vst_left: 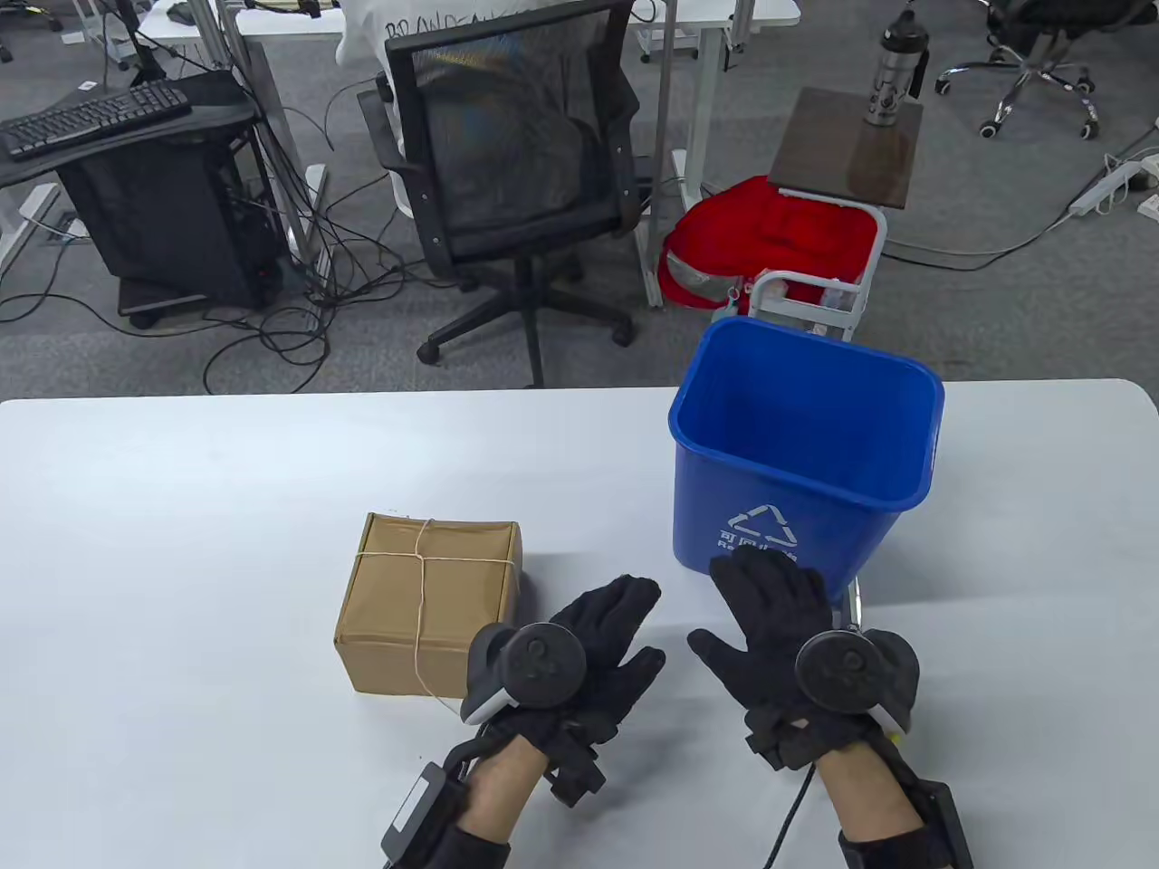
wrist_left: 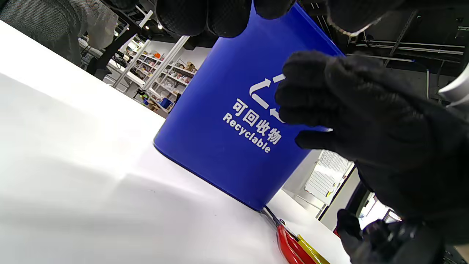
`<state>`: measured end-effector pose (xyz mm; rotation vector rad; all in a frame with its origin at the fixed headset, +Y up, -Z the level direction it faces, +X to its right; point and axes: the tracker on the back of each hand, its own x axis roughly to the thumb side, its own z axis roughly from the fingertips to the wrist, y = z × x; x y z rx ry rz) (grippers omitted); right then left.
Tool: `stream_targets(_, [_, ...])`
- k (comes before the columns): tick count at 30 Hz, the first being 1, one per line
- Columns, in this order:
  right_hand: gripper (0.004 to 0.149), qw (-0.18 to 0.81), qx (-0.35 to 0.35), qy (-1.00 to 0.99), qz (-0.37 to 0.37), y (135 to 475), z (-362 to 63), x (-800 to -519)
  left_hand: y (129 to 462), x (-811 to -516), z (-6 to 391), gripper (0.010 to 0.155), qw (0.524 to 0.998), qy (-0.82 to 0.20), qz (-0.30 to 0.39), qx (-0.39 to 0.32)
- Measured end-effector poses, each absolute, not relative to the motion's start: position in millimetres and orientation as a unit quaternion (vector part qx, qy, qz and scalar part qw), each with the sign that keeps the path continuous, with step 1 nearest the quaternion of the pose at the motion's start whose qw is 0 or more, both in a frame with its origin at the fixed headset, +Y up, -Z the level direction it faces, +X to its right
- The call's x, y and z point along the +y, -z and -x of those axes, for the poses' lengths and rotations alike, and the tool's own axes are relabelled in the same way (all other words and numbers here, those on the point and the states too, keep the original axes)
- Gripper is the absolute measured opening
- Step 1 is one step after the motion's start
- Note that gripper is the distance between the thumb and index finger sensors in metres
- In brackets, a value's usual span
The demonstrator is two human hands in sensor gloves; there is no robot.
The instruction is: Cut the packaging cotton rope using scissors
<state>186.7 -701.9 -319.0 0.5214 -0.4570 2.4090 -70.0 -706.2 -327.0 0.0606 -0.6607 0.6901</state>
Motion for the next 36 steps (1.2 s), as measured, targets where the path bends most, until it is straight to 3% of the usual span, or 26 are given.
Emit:
stream_targets(29, [0.073,0.333,-0.150,-0.909,-0.202,318,-190,-710,321,-703,67,0.068,0.885,-0.324,-0.028,-0.332])
stream_targets(36, [0.071,0.377,-0.150,-0.891,-0.202,320,-198,-706,305,-661,74,0.067,0.865,-0.371,-0.051,-0.334])
